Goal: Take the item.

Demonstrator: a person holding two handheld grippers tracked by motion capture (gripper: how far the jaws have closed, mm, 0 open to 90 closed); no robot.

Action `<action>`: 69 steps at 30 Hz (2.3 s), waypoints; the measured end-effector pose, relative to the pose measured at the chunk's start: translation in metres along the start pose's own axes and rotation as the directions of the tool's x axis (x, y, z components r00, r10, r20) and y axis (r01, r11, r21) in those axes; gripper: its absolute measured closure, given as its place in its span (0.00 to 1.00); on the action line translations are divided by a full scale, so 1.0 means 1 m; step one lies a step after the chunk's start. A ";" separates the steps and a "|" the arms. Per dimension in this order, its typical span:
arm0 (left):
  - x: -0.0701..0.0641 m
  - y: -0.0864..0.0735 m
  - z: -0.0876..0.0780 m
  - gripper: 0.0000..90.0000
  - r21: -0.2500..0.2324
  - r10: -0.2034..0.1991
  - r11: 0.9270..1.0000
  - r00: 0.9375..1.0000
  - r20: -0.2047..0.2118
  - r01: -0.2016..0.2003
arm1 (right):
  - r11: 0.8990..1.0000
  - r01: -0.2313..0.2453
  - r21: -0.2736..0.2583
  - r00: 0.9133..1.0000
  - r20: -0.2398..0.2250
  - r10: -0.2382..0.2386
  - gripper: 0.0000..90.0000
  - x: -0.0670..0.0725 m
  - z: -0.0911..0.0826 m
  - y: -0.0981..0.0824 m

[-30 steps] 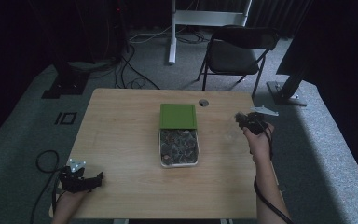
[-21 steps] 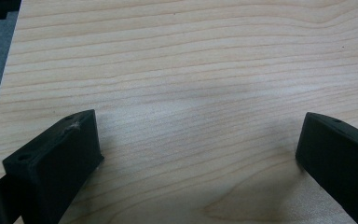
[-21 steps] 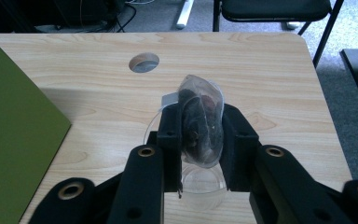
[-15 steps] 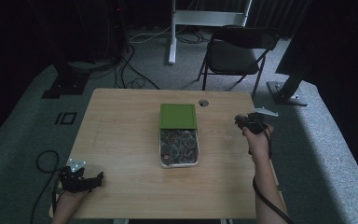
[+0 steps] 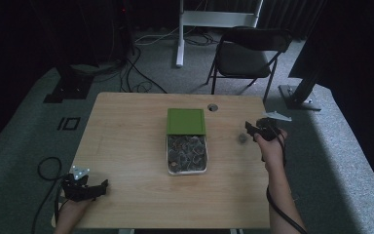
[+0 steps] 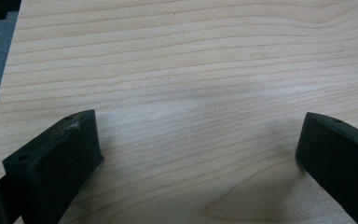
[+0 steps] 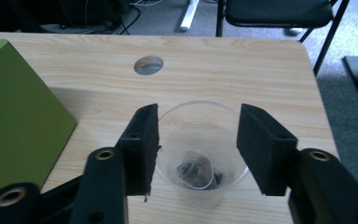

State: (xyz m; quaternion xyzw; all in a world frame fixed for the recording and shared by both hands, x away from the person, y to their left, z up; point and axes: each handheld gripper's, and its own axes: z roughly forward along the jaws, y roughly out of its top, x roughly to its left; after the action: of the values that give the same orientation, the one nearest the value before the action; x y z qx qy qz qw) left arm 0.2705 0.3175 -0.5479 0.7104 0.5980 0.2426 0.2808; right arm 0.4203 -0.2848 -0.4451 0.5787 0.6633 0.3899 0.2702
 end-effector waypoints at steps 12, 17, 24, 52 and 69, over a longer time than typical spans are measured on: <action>0.000 0.000 0.000 0.00 0.000 0.000 1.000 1.000 0.000 0.000 | 1.000 0.009 -0.021 0.999 -0.032 -0.010 0.31 0.002 -0.007 -0.013; 0.000 0.000 0.000 0.00 0.000 0.000 1.000 1.000 0.000 0.000 | 0.999 0.022 -0.026 0.999 -0.036 -0.023 0.22 0.003 -0.015 -0.019; 0.000 0.000 0.000 0.00 0.000 0.000 1.000 1.000 0.000 0.000 | 0.999 0.042 -0.030 0.998 -0.049 -0.043 0.16 0.006 -0.026 -0.028; 0.000 0.000 0.000 0.00 0.000 0.000 1.000 1.000 0.000 0.000 | 0.998 0.048 -0.037 0.998 -0.049 -0.049 0.16 0.004 -0.053 -0.064; 0.000 0.000 0.000 0.00 -0.001 0.000 1.000 1.000 -0.001 0.000 | 0.998 0.060 0.006 0.996 -0.064 -0.059 0.15 -0.001 -0.048 -0.111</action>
State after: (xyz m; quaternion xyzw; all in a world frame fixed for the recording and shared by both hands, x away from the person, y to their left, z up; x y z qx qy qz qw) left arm 0.2705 0.3174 -0.5480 0.7101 0.5979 0.2432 0.2812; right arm 0.3201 -0.2989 -0.5109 0.5472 0.6901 0.3972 0.2581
